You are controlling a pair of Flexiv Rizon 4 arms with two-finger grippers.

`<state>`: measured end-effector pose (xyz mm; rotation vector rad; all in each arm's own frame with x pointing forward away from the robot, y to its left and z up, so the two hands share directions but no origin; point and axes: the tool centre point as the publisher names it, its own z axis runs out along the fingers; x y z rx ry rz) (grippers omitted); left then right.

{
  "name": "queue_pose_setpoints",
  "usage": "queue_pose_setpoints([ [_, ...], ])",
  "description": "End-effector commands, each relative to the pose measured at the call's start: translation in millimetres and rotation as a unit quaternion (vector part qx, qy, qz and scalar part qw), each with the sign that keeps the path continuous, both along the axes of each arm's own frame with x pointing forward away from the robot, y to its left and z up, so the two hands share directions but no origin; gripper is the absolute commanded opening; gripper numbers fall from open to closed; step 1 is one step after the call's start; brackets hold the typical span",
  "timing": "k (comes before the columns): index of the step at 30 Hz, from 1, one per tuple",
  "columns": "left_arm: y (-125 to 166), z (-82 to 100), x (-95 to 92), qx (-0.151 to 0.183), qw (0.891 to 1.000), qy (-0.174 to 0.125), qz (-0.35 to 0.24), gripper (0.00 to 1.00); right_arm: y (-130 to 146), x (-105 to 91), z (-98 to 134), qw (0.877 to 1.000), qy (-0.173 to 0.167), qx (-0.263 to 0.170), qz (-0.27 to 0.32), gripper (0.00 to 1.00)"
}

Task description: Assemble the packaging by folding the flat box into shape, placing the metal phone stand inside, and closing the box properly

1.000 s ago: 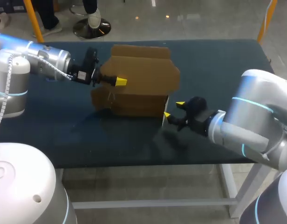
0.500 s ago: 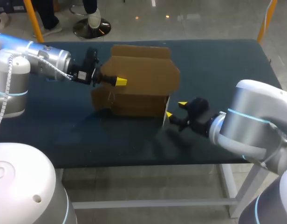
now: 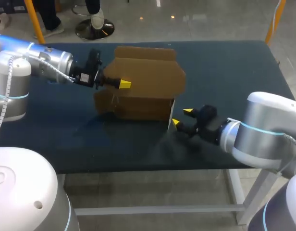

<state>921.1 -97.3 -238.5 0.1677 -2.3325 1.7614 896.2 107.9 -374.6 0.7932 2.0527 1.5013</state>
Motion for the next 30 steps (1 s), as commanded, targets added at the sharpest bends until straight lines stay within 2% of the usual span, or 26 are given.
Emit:
queue_pose_setpoints([
  [1, 0, -3.5, -0.1, 0.001, 1.000, 0.001, -0.001, 0.00, -19, -2.0, 4, 0.997, 0.020, 0.009, 0.072, 0.71],
  [6, 0, -3.5, -0.1, 0.001, 1.000, 0.001, -0.001, 0.00, -27, -7.0, 6, 0.994, 0.024, 0.008, 0.105, 0.69],
  [18, 0, -3.5, -0.1, 0.001, 1.000, 0.001, -0.001, 0.00, -34, -18.6, 14, 0.983, 0.022, -0.005, 0.182, 0.75],
  [21, 0, -3.5, -0.1, 0.001, 1.000, 0.001, -0.001, 0.00, -36, -19.3, 15, 0.979, 0.024, -0.016, 0.201, 0.79],
  [23, 0, -3.5, -0.1, 0.001, 1.000, 0.001, -0.001, 0.00, -36, -18.7, 14, 0.977, 0.026, -0.023, 0.209, 0.88],
  [30, 0, -3.5, -0.1, 0.001, 1.000, 0.001, -0.001, 0.00, -40, -18.4, 13, 0.973, 0.019, -0.031, 0.226, 0.87],
])
